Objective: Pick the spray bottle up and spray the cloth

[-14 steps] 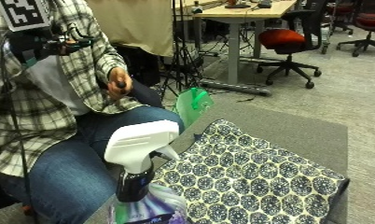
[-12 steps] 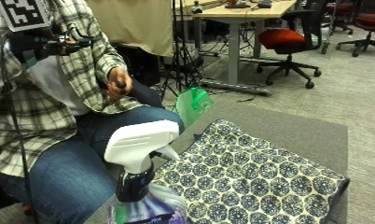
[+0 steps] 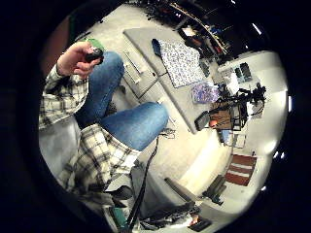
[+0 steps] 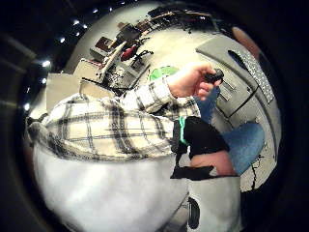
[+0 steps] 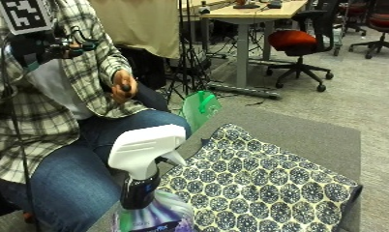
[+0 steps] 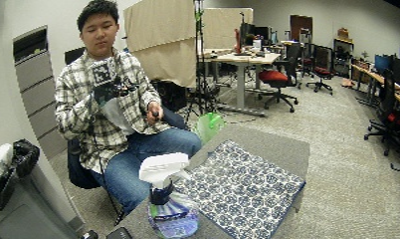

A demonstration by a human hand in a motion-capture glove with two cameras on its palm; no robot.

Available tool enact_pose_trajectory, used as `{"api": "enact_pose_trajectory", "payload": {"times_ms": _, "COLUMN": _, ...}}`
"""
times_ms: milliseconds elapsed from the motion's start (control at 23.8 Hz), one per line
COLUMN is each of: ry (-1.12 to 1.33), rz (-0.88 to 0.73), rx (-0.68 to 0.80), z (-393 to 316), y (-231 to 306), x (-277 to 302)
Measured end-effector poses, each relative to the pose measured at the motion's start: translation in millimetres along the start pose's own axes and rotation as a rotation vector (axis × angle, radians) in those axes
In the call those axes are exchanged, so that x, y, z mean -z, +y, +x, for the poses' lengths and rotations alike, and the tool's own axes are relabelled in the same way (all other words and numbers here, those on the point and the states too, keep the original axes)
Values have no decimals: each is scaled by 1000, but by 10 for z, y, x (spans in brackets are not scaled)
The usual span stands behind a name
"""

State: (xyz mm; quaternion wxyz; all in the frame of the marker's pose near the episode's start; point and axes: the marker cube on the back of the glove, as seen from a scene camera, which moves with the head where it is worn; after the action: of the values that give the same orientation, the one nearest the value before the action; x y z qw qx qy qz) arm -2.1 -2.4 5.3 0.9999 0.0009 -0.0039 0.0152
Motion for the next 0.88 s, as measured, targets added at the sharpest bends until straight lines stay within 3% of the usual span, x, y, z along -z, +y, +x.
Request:
{"api": "enact_pose_trajectory", "payload": {"times_ms": 462, "ry": -5, "rz": -7, "rx": -19, "z": 248, "y": 2, "x": -40}}
{"api": "enact_pose_trajectory", "payload": {"times_ms": 588, "ry": -11, "rz": 31, "rx": -124, "z": 555, "y": -49, "x": -65}}
{"api": "enact_pose_trajectory", "payload": {"times_ms": 798, "ry": -15, "rz": 196, "rx": -464, "z": 1225, "y": -419, "x": -137}}
{"api": "enact_pose_trajectory", "payload": {"times_ms": 882, "ry": -36, "rz": 212, "rx": -528, "z": 1496, "y": -331, "x": -88}}
